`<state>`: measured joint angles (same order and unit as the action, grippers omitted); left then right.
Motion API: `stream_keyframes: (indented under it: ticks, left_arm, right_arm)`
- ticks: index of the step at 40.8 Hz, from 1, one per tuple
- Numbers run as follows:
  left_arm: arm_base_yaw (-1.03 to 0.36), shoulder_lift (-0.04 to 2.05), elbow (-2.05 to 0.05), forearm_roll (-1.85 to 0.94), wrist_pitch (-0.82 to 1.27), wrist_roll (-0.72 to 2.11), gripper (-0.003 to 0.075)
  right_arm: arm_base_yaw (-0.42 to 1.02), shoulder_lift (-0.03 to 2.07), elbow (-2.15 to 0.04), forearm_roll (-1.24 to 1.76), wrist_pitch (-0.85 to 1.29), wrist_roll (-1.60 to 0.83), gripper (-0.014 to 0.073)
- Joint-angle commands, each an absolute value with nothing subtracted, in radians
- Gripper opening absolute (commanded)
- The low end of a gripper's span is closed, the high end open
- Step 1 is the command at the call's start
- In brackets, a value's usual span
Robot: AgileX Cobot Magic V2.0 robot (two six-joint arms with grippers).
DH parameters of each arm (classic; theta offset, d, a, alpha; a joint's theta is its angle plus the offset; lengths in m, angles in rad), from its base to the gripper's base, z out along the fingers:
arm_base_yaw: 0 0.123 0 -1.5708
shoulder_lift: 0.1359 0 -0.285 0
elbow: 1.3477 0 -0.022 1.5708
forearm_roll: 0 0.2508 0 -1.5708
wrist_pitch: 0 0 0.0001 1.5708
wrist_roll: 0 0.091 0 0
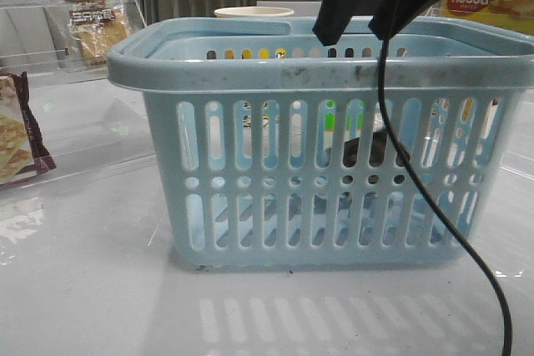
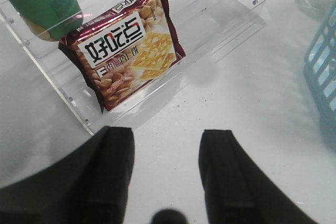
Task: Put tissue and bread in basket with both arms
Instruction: 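Carry the tissue pack over the basket and open the right gripper, then withdraw the right gripper up from the basket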
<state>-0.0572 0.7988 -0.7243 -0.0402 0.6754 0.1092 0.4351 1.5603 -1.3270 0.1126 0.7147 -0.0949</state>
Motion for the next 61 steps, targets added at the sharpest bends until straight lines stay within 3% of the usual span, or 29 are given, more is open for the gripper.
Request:
stream_keyframes:
  ticks: [1,37,41,45,48,61]
  left_arm:
    - [-0.063,0.798,-0.752,-0.052,0.608,0.106,0.0359]
    - [-0.063,0.861,-0.752,-0.052,0.602,0.106,0.0363]
    - [-0.063,0.901,-0.752,-0.052,0.583,0.106,0.0423]
    - [-0.063,0.939,-0.752,-0.06,0.533,0.106,0.0554]
    - [-0.063,0.97,-0.764,-0.087,0.491,0.106,0.0607]
    - [-0.11,1.202,-0.956,-0.116,0.282,0.106,0.0599]
  right_arm:
    - [0.435,1.471,-1.351,0.101,0.677,-0.105,0.0528]
    - [0.435,0.624,-0.842,0.034,0.747,-0.105,0.0528]
    - [0.435,0.594,-0.833,0.034,0.778,-0.105,0.0528]
    - [0.435,0.591,-0.833,0.034,0.8,-0.105,0.0528]
    - [0.435,0.593,-0.833,0.034,0.809,-0.105,0.0528]
    - [0.435,0.594,-0.833,0.034,0.809,-0.105,0.0528]
